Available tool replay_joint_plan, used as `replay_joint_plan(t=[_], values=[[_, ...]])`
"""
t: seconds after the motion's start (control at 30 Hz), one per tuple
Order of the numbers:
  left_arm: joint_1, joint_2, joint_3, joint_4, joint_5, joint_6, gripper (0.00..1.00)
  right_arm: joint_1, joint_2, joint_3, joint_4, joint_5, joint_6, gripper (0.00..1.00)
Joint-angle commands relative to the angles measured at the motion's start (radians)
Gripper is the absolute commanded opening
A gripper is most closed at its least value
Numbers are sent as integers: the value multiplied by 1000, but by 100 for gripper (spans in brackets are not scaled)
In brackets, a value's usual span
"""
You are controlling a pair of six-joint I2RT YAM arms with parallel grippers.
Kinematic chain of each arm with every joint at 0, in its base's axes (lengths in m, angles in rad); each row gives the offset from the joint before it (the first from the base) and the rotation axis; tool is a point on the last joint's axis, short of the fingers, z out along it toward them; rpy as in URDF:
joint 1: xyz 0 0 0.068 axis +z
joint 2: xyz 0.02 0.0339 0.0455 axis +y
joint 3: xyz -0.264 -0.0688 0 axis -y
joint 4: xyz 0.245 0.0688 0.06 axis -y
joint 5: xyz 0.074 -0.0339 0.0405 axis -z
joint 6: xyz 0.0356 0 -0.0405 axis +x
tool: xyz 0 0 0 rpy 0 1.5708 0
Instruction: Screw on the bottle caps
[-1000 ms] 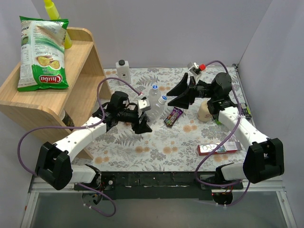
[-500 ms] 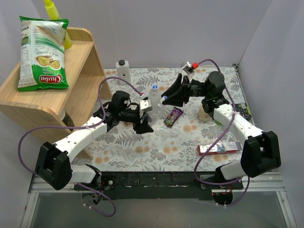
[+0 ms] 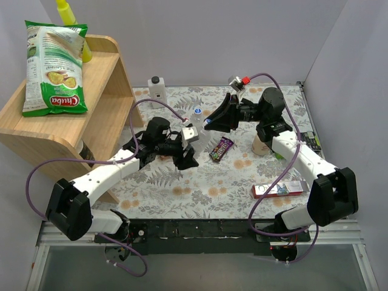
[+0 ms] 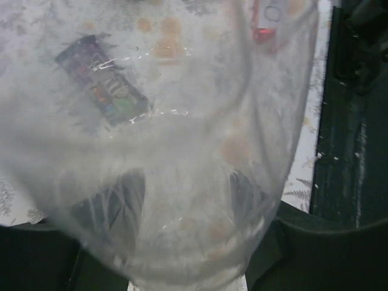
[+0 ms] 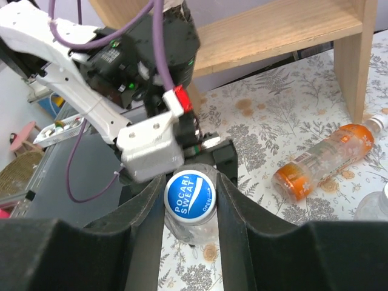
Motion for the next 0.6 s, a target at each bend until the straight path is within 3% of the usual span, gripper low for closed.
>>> replay_joint_plan(t=[0.0,0.03,0.13,0.17,0.23,0.27,0.37,0.4,0.57], values=[[-145,-19,-28,142,-280,-16,0,28,-24,132,-330,272,-148,1],[-164,-21,-44,169,-328,-39,0,32,-29,146,-386,361,-160,1],[-193,-15,-47,214,-402,-90,0,43,-49,165,-484,423,-236,1],[-192,-13,-47,205,-405,-95,6,41,-58,160,-498,411,-262,1],[-192,-18,-47,176,-420,-64,29,25,-70,177,-587,397,-381,1],[-192,-24,-56,156,-434,-61,55,14,-81,181,-604,382,-410,1],[-190,-56,-94,127,-511,-50,93,-43,-82,227,-748,331,-558,1],[-190,-70,-104,124,-526,-52,98,-69,-81,249,-773,320,-597,1],[-189,-96,-162,64,-589,-69,98,-127,-52,312,-902,352,-811,1]])
